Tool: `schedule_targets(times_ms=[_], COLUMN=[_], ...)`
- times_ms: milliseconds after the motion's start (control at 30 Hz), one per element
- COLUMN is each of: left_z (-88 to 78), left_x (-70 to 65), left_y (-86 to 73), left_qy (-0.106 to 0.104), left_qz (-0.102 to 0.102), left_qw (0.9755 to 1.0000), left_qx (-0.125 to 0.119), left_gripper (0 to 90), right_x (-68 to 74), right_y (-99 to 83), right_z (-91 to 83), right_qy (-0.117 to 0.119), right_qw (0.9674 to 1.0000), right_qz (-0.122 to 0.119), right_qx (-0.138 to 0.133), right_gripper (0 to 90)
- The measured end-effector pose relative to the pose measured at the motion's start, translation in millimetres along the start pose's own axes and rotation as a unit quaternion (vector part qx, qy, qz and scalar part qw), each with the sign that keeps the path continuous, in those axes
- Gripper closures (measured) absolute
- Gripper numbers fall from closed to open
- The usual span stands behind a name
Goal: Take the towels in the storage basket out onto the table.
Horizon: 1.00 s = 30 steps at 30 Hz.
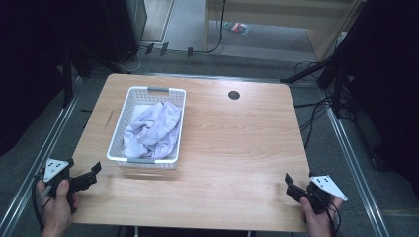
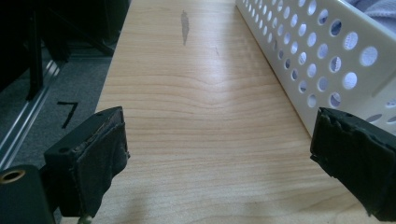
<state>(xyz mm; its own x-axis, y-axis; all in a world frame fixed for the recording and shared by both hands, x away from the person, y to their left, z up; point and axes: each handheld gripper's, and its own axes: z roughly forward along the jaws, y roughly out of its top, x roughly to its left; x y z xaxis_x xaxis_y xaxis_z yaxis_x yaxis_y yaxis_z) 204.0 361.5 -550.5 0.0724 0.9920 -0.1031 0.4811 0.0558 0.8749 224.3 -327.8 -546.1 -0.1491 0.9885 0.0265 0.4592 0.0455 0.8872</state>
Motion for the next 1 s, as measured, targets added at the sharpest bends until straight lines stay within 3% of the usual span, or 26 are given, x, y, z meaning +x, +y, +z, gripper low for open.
schedule_targets(times_ms=[367, 667, 1000], left_z=[-6.9, -27.6, -36.2], left_x=[3.2, -10.1, -31.3], left_y=[3.9, 23.1, 52.2], left_qy=[-0.012, -0.035, -0.061], left_qz=[-0.005, 0.018, 0.037], left_qw=[0.9999, 0.9986, 0.9969], left_qx=[-0.001, -0.035, -0.031], left_gripper=[3.6, 1.8, 1.5], right_x=[0.8, 0.7, 0.4], right_y=[0.2, 0.3, 0.4], right_z=[0.6, 0.8, 1.2], right_qy=[-0.001, 0.000, 0.000], right_qw=[1.0000, 1.0000, 1.0000], right_qz=[-0.003, -0.004, -0.003], right_qx=[0.005, 0.006, 0.008], right_gripper=[13.4, 13.4, 13.4])
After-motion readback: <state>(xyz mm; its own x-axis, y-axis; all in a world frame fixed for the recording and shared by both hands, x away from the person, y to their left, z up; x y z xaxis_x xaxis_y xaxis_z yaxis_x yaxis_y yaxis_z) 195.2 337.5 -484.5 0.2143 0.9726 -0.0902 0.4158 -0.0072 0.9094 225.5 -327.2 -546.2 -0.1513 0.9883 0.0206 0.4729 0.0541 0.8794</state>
